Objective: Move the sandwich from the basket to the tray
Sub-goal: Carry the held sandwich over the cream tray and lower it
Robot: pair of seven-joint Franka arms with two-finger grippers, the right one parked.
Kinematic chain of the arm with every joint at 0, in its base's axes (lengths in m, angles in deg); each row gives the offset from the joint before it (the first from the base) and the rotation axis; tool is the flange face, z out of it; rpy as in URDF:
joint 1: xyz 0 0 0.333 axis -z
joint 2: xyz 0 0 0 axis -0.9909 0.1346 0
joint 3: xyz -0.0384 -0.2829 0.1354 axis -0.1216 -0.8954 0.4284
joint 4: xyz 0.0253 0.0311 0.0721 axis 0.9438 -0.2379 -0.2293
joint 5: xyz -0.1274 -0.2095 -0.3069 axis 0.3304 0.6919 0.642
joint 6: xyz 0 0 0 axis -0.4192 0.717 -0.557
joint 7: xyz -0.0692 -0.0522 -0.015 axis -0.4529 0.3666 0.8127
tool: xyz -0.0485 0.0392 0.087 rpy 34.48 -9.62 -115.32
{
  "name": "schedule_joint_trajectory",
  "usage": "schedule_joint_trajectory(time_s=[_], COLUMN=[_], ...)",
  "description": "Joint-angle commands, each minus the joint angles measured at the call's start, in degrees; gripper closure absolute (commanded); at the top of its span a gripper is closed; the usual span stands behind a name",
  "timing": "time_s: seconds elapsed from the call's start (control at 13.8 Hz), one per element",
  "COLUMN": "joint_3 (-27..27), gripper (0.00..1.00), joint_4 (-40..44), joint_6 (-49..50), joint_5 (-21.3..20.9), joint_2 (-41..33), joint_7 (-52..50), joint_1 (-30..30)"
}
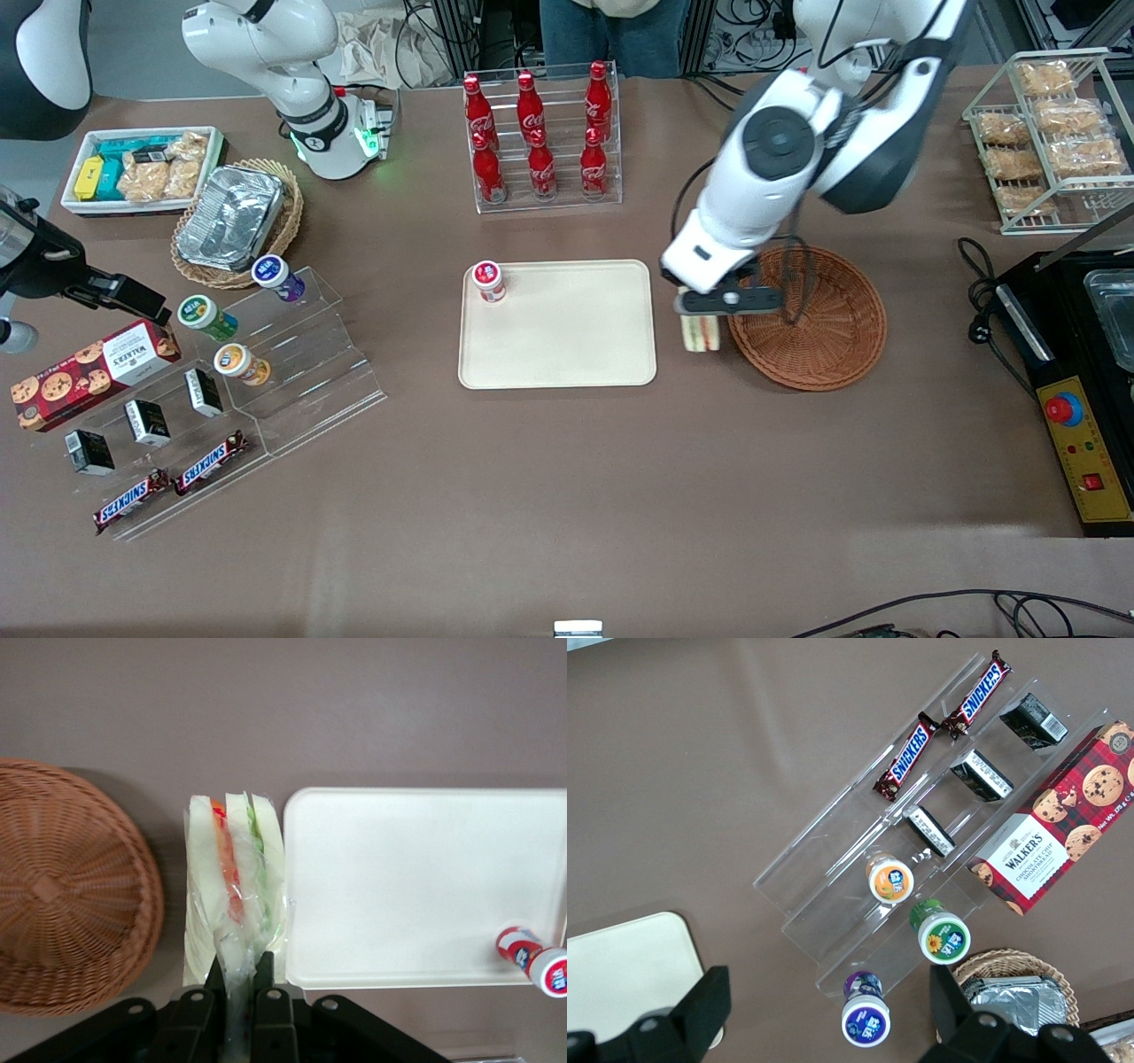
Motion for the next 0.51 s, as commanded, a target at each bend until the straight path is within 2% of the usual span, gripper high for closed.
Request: schedule_joint_trajectory(time_s=[0.0,0.44], joint_3=[0.5,0.6], gripper=[1.00,1.00], joint_4=[0.6,-4.4], joint_6=[-3.3,-14.2], joint_5=[-1.2,-1.4], joint_2=[3.4,8.0], joint_7=[0.6,0.5], joint_1=[3.1,7.5])
